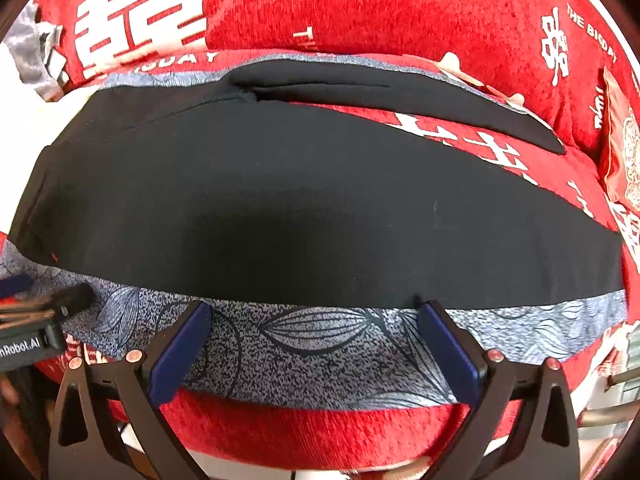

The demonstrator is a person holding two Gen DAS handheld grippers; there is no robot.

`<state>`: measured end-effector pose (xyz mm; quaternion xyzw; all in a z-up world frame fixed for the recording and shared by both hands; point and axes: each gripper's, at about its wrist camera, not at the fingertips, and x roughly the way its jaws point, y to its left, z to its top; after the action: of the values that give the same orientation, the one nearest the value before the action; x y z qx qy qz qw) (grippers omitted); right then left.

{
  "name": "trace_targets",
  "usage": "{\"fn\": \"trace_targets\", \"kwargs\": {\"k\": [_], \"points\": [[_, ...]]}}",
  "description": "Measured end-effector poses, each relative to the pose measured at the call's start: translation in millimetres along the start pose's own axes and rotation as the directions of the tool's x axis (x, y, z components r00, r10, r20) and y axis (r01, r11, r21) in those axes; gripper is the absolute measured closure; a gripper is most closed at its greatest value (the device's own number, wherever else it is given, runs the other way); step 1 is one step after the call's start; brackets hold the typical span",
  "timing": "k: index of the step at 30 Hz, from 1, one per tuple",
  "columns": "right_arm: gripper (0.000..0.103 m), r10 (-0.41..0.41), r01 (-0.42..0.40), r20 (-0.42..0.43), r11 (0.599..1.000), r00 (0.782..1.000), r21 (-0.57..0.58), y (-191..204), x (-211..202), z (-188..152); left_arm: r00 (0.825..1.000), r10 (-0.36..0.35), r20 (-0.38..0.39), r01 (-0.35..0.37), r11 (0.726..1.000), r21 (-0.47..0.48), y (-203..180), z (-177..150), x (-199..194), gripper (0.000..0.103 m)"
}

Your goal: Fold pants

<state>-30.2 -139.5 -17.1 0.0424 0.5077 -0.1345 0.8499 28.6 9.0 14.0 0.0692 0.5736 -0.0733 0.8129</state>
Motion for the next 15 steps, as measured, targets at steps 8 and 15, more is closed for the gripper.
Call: {"fn": "trace_targets", "kwargs": {"k": [8, 15], "points": [[0.000, 0.107, -0.100, 0.060, 0.990, 0.992, -0.096, 0.3, -16.2, 57.5, 0.996, -0.020, 0.092, 0.021, 1.000, -0.002, 6.7, 54.7, -25.6, 0.000], [0.000, 0.137, -0.123, 0.034, 0.954, 0.990, -0.275, 36.5, 15.6, 104.6, 0.996, -0.015, 0.087, 0.015, 1.000, 0.005, 18.0, 92.4, -3.5, 0.000]]}}
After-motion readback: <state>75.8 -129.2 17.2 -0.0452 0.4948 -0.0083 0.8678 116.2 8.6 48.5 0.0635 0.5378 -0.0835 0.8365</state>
